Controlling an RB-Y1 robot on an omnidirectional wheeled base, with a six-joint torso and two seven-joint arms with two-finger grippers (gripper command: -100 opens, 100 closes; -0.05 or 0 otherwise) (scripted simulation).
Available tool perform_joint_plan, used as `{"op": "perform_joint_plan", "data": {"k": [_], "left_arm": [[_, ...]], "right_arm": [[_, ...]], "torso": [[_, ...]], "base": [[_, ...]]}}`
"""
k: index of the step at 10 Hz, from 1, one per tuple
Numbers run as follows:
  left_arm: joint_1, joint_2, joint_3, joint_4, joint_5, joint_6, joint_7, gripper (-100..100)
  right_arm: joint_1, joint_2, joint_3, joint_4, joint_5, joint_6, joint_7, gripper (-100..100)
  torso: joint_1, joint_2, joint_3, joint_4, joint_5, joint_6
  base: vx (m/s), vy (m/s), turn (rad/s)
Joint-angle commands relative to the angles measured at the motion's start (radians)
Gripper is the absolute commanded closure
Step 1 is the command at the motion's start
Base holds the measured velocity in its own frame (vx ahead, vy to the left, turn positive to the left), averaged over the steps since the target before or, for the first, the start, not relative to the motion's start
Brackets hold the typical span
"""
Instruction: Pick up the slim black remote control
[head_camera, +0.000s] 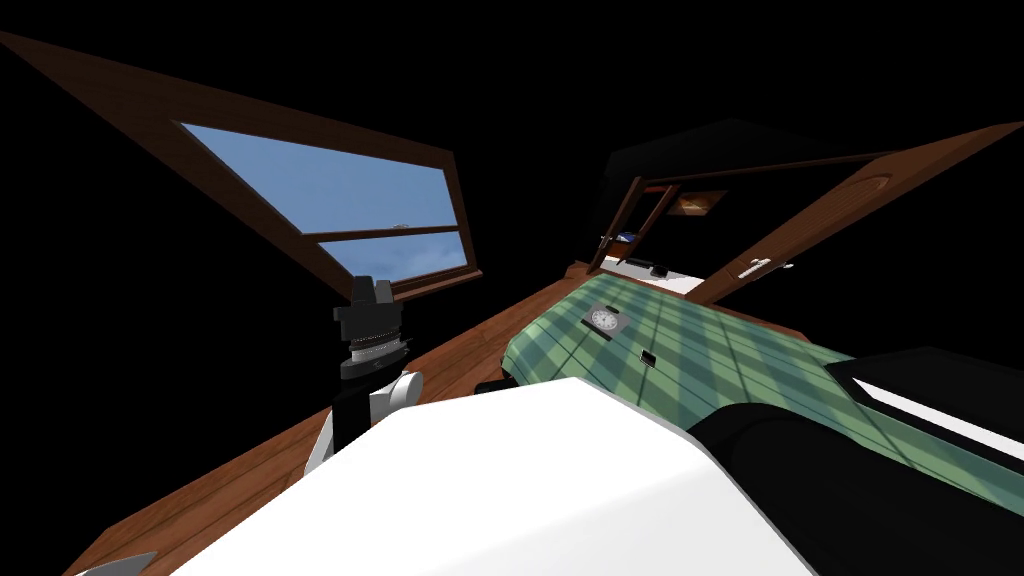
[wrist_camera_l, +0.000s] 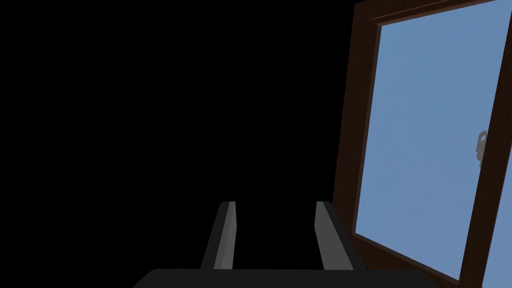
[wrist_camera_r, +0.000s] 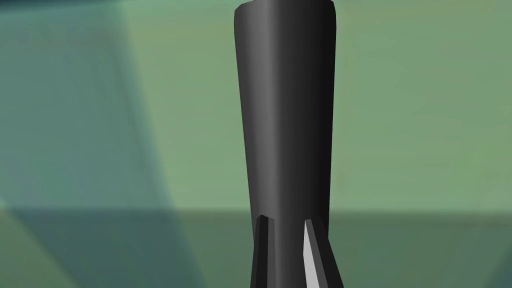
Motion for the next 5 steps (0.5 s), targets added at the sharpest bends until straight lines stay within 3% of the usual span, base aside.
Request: {"op": "perform_joint_plan", "data": {"k": [1,3,4,5], "left_arm": [[0.000,0.000,0.000,0.000,0.000,0.000,0.000,0],[0.000,0.000,0.000,0.000,0.000,0.000,0.000,0],[0.000,0.000,0.000,0.000,0.000,0.000,0.000,0],[0.000,0.000,0.000,0.000,0.000,0.000,0.000,0]], "right_arm": [[0.017,-0.032,-0.017,-0.031,-0.015,-0.010,-0.001,100],[0.037,-0.065,-0.035,-0.067,-0.022,-0.020,-0.009,100],[0.033,-0.053,-0.029,-0.058,-0.014,-0.015,-0.010,100],[0.035,-0.055,-0.030,-0.060,-0.014,-0.016,-0.011,0]], "torso": [[0.000,0.000,0.000,0.000,0.000,0.000],[0.002,0.000,0.000,0.000,0.001,0.001],[0.003,0.000,0.000,0.000,0.001,0.001],[0.001,0.000,0.000,0.000,0.000,0.000]], "base": [[0.004,0.014,-0.127],[0.008,0.028,-0.102],[0.001,0.011,-0.012],[0.000,0.000,0.000]]}}
